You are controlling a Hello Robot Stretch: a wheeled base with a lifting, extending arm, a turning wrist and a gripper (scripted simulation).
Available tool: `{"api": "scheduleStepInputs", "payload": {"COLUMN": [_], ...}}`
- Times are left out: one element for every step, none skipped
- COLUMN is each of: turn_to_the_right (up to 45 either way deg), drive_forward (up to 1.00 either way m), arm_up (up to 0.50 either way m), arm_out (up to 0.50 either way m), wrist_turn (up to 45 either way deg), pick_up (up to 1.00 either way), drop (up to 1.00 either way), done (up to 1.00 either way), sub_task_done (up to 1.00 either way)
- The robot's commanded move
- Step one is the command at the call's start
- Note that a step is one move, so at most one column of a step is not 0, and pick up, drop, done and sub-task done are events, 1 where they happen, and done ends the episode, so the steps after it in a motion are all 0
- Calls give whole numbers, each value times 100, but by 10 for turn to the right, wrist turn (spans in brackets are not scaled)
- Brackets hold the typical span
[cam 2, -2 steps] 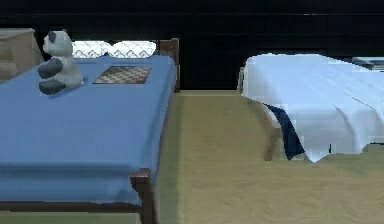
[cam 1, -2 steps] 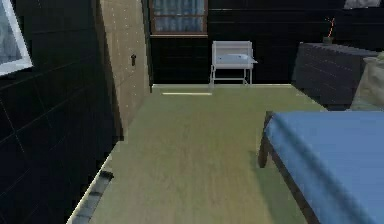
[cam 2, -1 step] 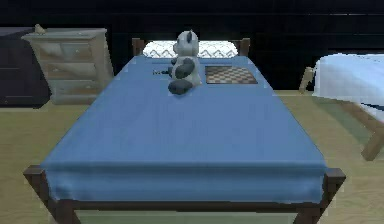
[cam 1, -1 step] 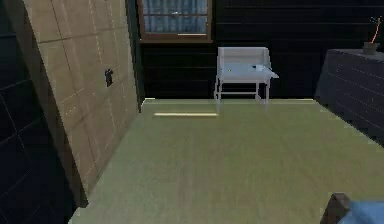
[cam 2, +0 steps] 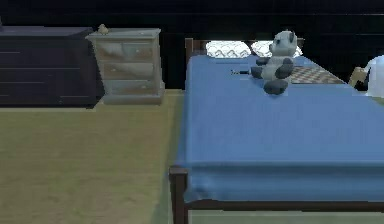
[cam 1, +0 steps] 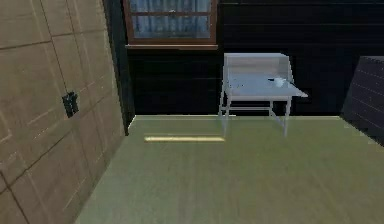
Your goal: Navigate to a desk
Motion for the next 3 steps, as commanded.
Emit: {"api": "scheduleStepInputs", "payload": {"turn_to_the_right": [270, 0, 30], "drive_forward": [0, 100, 0], "arm_up": [0, 0, 0], "arm_out": [0, 0, 0], "wrist_turn": [0, 0, 0], "pick_up": [0, 0, 0], "drop": [0, 0, 0], "done": [0, 0, 0], "sub_task_done": [0, 0, 0]}}
